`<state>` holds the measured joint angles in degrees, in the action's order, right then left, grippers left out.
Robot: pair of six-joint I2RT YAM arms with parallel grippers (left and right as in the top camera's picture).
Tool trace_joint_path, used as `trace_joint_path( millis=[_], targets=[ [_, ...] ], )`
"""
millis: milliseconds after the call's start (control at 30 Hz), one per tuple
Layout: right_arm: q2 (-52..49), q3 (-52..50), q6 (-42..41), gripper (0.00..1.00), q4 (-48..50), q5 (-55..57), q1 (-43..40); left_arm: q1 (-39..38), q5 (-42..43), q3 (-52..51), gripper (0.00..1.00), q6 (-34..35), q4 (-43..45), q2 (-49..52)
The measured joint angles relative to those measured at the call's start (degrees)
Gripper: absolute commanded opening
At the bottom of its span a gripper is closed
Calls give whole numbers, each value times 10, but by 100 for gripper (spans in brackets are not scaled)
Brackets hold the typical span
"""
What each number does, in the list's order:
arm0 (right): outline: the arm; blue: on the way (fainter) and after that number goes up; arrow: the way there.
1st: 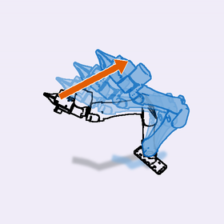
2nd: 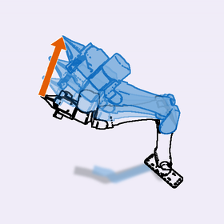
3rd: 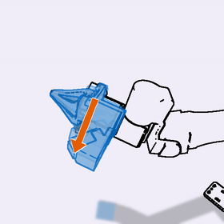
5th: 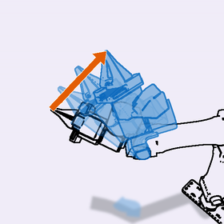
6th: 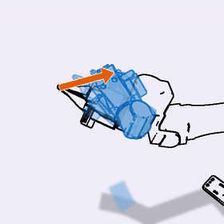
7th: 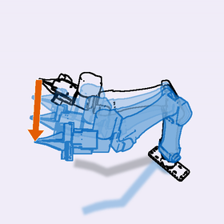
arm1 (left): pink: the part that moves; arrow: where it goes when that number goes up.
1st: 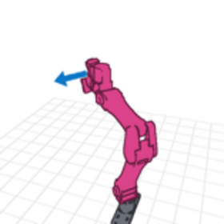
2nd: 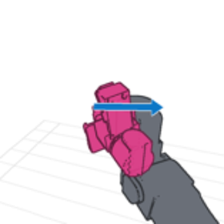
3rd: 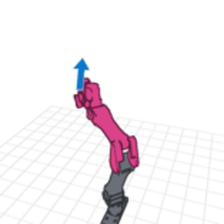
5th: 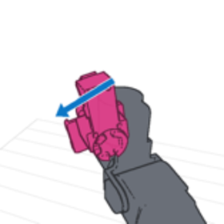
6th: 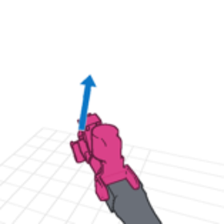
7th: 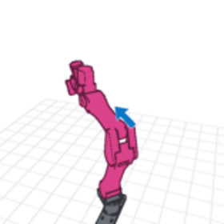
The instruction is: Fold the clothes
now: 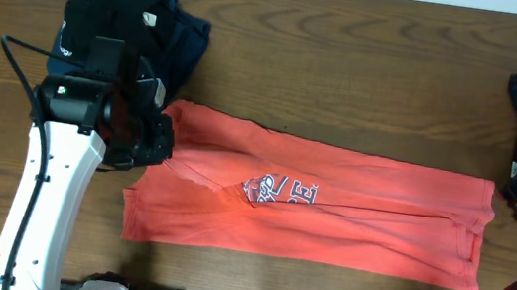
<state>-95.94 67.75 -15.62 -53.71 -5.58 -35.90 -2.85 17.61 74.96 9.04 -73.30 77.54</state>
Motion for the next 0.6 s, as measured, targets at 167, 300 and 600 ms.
trace_joint_path(
  millis=[167, 300, 600],
  targets=[
    [0, 0, -5, 55, 2, 7, 0, 0, 0, 0, 7, 0, -10, 0],
    [0, 0, -7, 55, 2, -1, 0, 0, 0, 0, 26, -2, -26, 0],
    [0, 0, -7, 56, -3, -15, 0, 0, -20, 0, 53, -3, -36, 0]
  ],
)
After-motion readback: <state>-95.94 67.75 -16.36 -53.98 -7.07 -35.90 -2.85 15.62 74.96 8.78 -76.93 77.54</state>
